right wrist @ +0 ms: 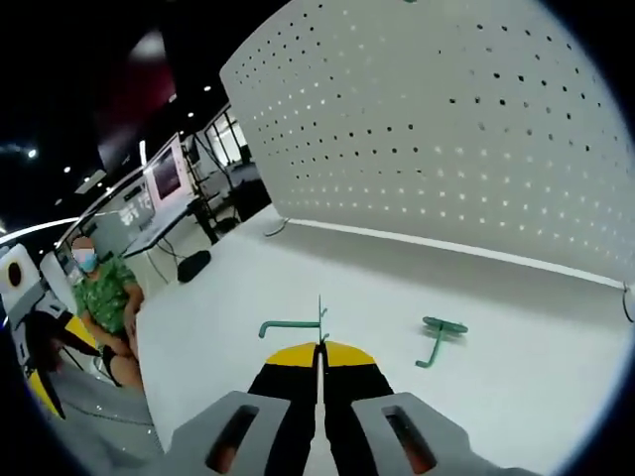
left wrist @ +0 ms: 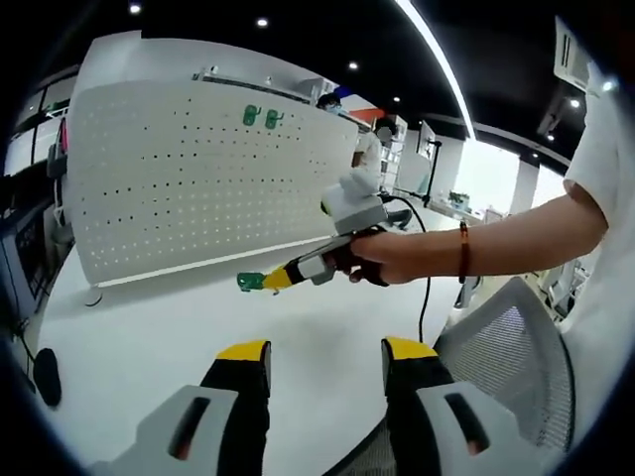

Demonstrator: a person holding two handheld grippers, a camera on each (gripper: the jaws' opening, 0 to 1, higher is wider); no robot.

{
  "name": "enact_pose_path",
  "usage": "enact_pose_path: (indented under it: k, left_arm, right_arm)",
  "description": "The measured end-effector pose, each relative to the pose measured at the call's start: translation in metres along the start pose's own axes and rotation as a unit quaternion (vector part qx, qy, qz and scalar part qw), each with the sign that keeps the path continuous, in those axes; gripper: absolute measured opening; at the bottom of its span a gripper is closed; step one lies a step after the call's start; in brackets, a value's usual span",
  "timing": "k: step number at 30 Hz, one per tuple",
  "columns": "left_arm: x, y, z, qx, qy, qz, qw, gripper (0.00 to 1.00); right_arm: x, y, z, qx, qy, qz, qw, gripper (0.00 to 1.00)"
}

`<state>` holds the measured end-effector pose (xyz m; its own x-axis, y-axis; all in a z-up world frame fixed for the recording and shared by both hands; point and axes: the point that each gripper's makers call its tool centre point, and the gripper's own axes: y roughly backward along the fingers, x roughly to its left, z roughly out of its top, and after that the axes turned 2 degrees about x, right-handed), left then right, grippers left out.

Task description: Insert the hook assembly into the mounting plate slot until the hook locks in place.

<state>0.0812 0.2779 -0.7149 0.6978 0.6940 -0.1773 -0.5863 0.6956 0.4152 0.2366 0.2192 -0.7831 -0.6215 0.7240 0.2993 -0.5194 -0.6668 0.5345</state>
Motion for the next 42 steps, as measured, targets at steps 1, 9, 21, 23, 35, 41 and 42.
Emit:
enact_pose_path:
  k: [1, 9, 21, 23, 35, 41, 42]
  left_arm:
    - [0.000, 0.000, 0.000, 0.004, -0.008, 0.001, 1.0000, 0.46]
    - [0.000, 0.000, 0.004, 0.007, -0.032, 0.002, 0.9995, 0.45]
    - [0.000, -0.001, 0.008, 0.008, -0.094, 0.021, 0.9953, 0.44]
    - [0.001, -0.001, 0.007, 0.014, -0.108, 0.027, 0.9937, 0.44]
    - [0.011, -0.007, 0.013, 0.033, -0.210, 0.058, 0.9754, 0.37]
    - [0.012, -0.010, 0.017, 0.032, -0.218, 0.059, 0.9738, 0.33]
    - [0.013, -0.012, 0.016, 0.036, -0.226, 0.059, 0.9716, 0.32]
  right_arm:
    - [0.002, 0.002, 0.001, 0.002, 0.004, 0.002, 1.0000, 0.00]
    - [0.017, 0.016, 0.013, -0.012, 0.014, 0.023, 0.9996, 0.00]
    - [0.039, 0.035, 0.001, -0.005, 0.016, 0.040, 0.9991, 0.00]
    - [0.044, 0.039, -0.001, -0.006, 0.013, 0.044, 0.9989, 0.00]
    - [0.072, 0.052, -0.005, -0.008, 0.009, 0.071, 0.9974, 0.00]
    - [0.085, 0.056, -0.008, -0.001, 0.012, 0.090, 0.9958, 0.00]
    - [0.088, 0.056, -0.009, 0.001, 0.015, 0.095, 0.9954, 0.00]
